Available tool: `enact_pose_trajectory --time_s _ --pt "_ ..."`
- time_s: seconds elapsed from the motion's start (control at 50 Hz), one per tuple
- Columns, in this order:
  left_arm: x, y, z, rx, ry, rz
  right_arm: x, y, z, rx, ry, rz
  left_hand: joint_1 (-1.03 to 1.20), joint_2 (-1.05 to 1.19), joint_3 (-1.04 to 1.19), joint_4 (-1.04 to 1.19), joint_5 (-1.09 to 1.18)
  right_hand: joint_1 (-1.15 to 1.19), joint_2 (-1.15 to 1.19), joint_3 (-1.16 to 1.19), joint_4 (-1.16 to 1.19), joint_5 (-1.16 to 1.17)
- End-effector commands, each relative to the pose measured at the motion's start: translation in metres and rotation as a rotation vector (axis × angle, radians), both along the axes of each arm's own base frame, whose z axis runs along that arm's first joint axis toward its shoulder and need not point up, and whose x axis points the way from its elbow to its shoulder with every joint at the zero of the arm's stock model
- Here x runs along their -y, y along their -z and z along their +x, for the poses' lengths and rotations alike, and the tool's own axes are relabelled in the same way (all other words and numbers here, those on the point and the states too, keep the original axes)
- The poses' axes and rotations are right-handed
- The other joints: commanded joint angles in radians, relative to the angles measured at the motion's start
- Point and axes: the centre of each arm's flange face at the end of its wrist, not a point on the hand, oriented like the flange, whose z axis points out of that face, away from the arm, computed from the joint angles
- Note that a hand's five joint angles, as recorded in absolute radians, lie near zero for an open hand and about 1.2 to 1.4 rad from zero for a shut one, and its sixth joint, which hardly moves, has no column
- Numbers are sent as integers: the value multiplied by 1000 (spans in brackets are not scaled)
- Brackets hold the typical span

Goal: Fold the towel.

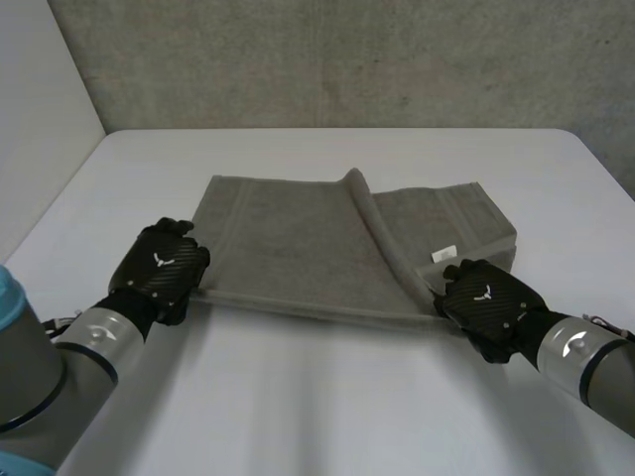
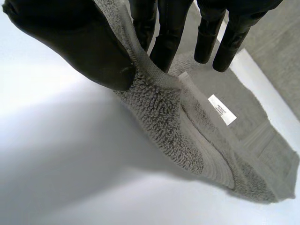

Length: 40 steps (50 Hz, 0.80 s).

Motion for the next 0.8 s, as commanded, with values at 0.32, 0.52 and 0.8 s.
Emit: enact_pose_trajectory --time_s 0.32,0.52,0.8 --pt "-25 -100 43 -54 -102 -191 -21 -97 -17 126 -114 -67 153 53 -48 -54 68 89 96 -46 -76 62" --pt "-8 -98 50 -48 -119 -158 9 -87 8 74 -164 -100 153 53 -48 -54 68 89 96 -46 -76 62" --pt "41 -45 -2 -11 -7 24 44 -46 51 -34 -182 -184 153 53 -48 -54 68 89 96 -46 -76 62"
